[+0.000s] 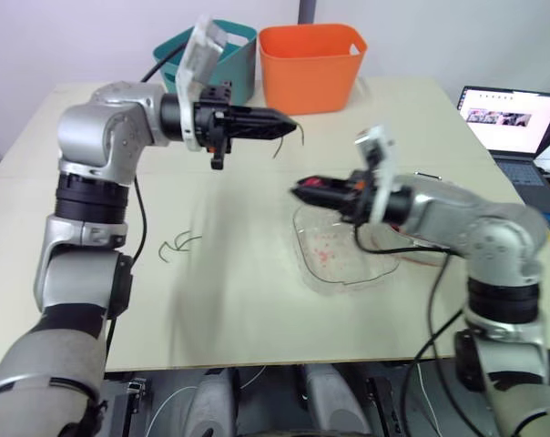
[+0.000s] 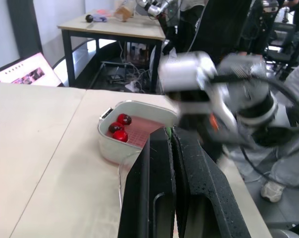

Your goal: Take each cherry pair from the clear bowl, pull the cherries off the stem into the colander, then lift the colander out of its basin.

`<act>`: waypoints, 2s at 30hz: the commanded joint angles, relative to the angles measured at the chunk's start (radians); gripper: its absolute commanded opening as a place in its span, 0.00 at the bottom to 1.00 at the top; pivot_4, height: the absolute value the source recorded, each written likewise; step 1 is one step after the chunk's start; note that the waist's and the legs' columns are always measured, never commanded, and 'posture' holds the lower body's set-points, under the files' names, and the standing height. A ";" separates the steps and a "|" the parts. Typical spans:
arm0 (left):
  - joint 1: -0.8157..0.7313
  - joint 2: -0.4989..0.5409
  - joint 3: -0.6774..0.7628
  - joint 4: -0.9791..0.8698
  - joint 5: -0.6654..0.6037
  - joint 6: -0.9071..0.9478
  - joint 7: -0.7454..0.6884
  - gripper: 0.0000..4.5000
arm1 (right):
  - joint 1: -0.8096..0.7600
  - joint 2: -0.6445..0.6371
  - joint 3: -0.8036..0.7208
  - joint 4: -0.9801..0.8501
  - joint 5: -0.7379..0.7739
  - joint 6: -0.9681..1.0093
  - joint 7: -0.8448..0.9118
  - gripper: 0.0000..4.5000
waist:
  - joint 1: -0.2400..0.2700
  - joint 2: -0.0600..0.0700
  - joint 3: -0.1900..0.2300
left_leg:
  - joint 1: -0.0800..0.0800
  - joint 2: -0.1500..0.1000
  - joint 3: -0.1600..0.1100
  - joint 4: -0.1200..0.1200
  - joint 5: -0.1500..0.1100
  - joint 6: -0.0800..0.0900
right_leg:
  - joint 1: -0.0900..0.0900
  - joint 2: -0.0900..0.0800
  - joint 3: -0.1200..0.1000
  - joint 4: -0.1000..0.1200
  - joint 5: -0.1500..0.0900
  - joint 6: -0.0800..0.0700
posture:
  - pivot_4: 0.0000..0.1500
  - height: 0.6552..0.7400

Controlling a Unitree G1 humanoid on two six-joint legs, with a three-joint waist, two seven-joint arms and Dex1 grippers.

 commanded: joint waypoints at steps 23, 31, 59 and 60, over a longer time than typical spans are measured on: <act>0.059 0.031 -0.018 -0.026 0.066 -0.083 -0.015 0.00 | 0.357 -0.287 -0.158 0.119 -0.280 -0.250 0.154 0.23 | -0.005 0.000 0.000 | 0.001 0.000 0.001 0.000 0.000 0.000 | 0.000 0.000 0.001 0.001 0.000 0.000 | 1.00 1.00; 0.058 0.034 -0.016 -0.012 0.074 -0.089 -0.012 0.00 | 0.348 -0.298 -0.180 0.141 -0.294 -0.249 0.162 0.79 | -0.004 0.000 0.000 | 0.001 0.000 0.001 0.000 0.000 0.000 | 0.000 0.000 0.001 0.001 0.000 0.000 | 1.00 1.00; 0.690 0.298 0.459 -0.045 -0.055 0.258 0.363 0.00 | -0.129 0.098 0.417 -0.225 -0.104 -0.085 0.153 0.79 | 0.011 -0.002 -0.001 | 0.000 0.001 -0.002 0.001 0.000 0.000 | -0.001 -0.002 -0.004 0.003 -0.004 -0.005 | 1.00 1.00; 0.702 0.295 0.465 -0.048 -0.060 0.259 0.371 0.00 | -0.126 0.098 0.422 -0.224 -0.108 -0.087 0.156 0.79 | 0.014 -0.002 -0.001 | 0.000 0.001 -0.002 0.001 0.000 0.000 | 0.000 -0.003 -0.004 0.003 -0.004 -0.005 | 1.00 1.00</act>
